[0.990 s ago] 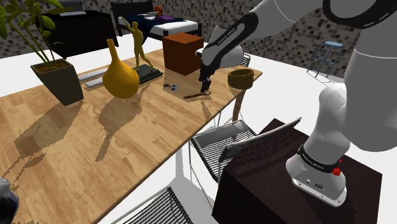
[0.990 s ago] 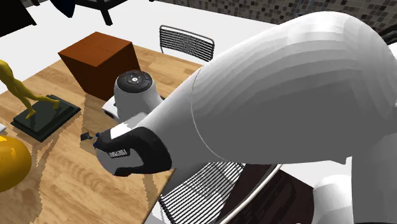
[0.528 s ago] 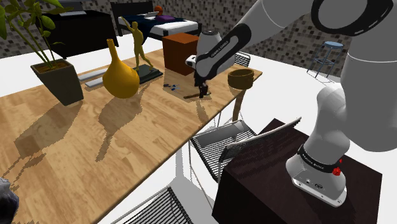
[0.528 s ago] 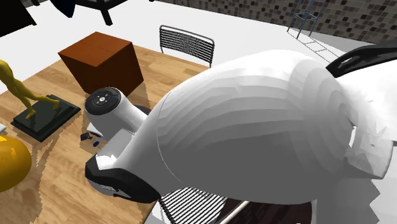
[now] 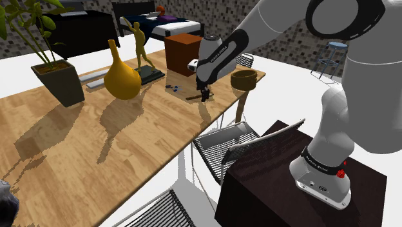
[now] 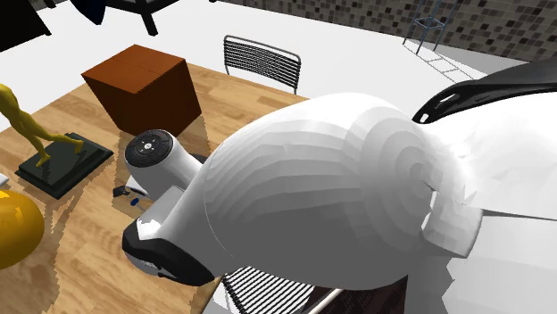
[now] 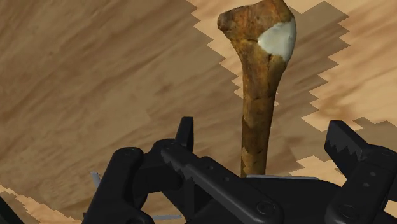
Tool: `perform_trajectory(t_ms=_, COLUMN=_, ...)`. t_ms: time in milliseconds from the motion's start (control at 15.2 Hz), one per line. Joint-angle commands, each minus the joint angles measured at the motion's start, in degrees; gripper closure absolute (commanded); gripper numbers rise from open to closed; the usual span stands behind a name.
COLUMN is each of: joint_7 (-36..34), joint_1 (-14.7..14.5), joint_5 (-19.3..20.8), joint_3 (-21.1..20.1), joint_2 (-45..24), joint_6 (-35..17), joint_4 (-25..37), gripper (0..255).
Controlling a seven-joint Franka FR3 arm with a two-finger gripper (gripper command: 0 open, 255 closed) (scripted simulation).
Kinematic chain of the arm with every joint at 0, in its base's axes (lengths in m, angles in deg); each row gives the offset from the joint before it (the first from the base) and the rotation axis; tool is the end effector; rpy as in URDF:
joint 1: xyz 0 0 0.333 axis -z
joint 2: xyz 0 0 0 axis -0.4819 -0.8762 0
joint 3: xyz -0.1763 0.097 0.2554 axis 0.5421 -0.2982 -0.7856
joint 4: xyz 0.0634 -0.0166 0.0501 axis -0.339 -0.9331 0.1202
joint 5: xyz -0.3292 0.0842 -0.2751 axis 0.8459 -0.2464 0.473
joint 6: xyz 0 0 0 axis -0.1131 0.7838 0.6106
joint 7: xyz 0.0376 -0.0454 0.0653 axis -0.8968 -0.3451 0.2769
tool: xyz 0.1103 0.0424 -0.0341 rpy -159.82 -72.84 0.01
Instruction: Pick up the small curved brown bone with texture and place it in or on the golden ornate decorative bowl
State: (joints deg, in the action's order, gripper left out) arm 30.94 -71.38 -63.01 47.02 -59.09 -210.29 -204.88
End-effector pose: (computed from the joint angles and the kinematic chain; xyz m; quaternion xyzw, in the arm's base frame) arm 0.6156 0.0674 0.2365 0.8388 0.5305 0.0743 0.0967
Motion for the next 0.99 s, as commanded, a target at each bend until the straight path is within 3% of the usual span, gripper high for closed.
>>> perform_trajectory(t_ms=0, joint_7=0.01, joint_1=0.01, joint_5=-0.02, joint_3=-0.01, joint_2=-0.01, joint_6=-0.01, joint_4=0.0, gripper=0)
perform_trajectory(t_ms=66, joint_7=0.01, joint_1=0.01, joint_5=-0.01, joint_3=-0.01, joint_2=-0.01, joint_6=-0.01, joint_4=0.0, gripper=0)
perform_trajectory(t_ms=132, joint_7=0.01, joint_1=0.01, joint_5=-0.01, joint_3=-0.01, joint_2=-0.01, joint_6=-0.01, joint_4=0.0, gripper=255)
perform_trajectory(t_ms=726, joint_7=0.01, joint_1=0.02, joint_5=-0.02, joint_3=-0.01, joint_2=-0.01, joint_6=-0.01, joint_4=0.0, gripper=255)
perform_trajectory(t_ms=924, joint_7=-1.07, joint_1=-1.13, joint_5=1.77, joint_3=1.39, joint_2=1.82, joint_6=1.84, joint_4=0.21, gripper=255)
